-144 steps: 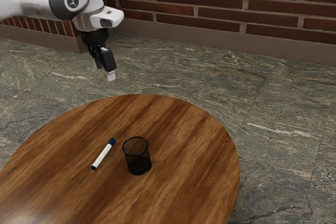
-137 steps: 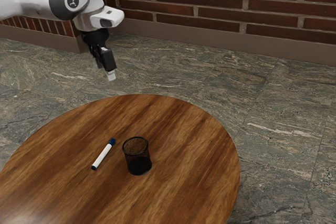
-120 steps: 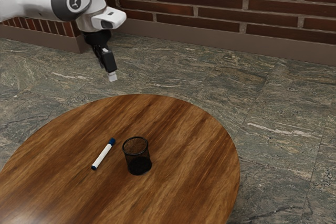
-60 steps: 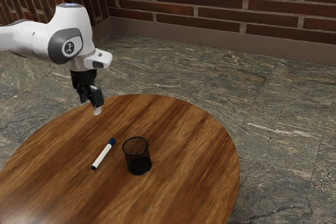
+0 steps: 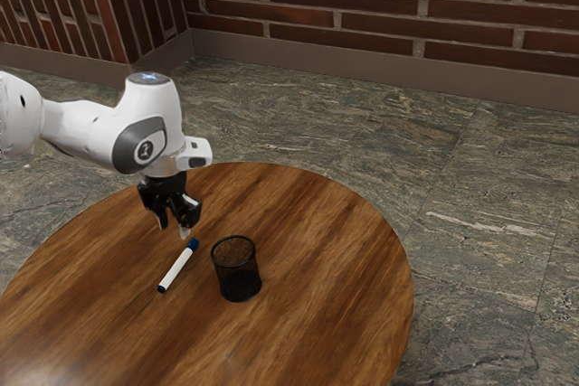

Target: Put the marker into the pen holder.

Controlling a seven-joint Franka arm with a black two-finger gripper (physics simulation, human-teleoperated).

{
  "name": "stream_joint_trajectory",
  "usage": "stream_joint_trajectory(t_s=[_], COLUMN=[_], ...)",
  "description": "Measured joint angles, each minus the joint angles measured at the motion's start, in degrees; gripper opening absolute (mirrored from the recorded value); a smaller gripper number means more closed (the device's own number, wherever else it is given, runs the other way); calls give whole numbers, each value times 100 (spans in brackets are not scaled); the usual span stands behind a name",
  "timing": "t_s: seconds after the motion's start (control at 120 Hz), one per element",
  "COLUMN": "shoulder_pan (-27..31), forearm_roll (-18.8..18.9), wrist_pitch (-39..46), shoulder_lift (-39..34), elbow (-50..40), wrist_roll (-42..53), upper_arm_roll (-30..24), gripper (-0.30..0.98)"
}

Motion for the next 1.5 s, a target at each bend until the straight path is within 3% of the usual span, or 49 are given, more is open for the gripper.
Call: stream_joint_trajectory(t_s=[0.867,1.167,1.283,1.5], shoulder_pan=[115,116,111,-89], forearm_roll=[-249,-230,-200,-110], wrist_pitch=[460,469,452,156], shoulder_lift=[1229,1281,1040,-574], elbow=[476,479,473,245], wrist_roll=[-1515,-1682,-1737,-1773], upper_arm_roll=[-9,-9,-16,-46], gripper=[20,1,-5,-9])
